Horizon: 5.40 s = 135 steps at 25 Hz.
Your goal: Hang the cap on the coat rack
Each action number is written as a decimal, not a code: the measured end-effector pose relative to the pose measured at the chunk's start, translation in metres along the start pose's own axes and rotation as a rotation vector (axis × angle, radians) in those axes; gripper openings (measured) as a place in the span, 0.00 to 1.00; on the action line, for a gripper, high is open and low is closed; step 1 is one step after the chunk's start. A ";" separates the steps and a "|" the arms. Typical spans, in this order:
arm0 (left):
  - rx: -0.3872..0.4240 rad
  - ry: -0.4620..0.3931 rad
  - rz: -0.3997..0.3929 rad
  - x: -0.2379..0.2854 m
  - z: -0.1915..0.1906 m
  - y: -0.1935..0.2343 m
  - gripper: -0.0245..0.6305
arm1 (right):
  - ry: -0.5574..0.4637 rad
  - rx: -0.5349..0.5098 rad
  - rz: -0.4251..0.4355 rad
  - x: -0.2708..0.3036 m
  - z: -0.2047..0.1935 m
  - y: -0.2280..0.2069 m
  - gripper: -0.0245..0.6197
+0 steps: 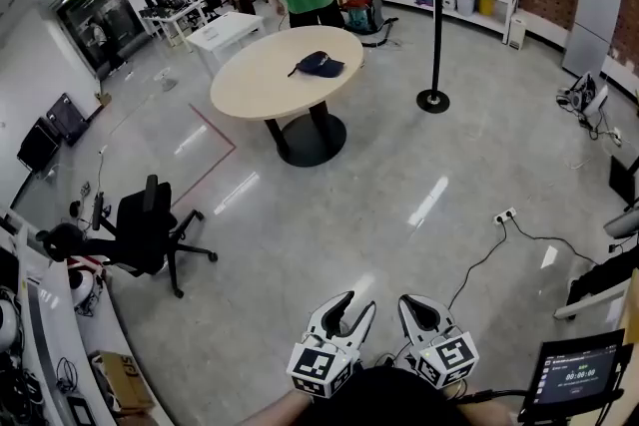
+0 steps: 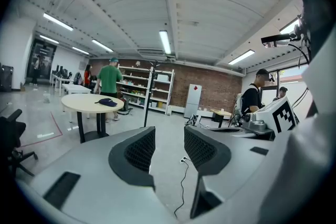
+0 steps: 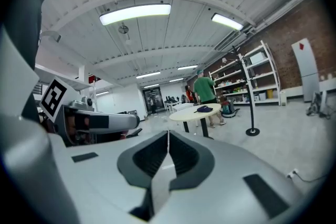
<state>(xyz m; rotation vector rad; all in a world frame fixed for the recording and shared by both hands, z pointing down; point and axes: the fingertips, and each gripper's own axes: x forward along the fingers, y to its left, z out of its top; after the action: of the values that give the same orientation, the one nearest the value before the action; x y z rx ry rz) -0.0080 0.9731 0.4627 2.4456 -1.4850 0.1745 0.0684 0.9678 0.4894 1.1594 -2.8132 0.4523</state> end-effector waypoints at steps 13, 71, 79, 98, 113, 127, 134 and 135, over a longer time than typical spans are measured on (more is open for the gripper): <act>-0.019 0.008 -0.037 0.054 0.012 0.015 0.31 | 0.014 0.031 -0.054 0.024 0.014 -0.050 0.05; -0.133 0.018 0.061 0.273 0.096 0.295 0.31 | 0.123 0.033 0.018 0.368 0.090 -0.188 0.05; -0.120 0.023 0.119 0.355 0.122 0.300 0.31 | 0.115 0.050 0.076 0.402 0.118 -0.267 0.05; -0.137 0.009 0.206 0.433 0.139 0.319 0.31 | 0.128 0.054 0.143 0.450 0.137 -0.345 0.05; -0.161 0.035 0.136 0.506 0.151 0.369 0.31 | 0.146 0.066 0.071 0.511 0.147 -0.396 0.05; -0.174 0.017 0.076 0.564 0.186 0.468 0.31 | 0.154 0.069 -0.011 0.611 0.171 -0.420 0.05; -0.203 0.013 0.062 0.575 0.194 0.519 0.31 | 0.177 0.048 -0.027 0.662 0.179 -0.413 0.05; -0.206 0.015 0.061 0.577 0.194 0.525 0.31 | 0.181 0.042 -0.034 0.668 0.179 -0.413 0.05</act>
<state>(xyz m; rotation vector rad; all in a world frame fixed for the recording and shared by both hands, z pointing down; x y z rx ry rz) -0.2108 0.1960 0.5064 2.2347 -1.4922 0.0485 -0.1111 0.1843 0.5327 1.1107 -2.6385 0.5849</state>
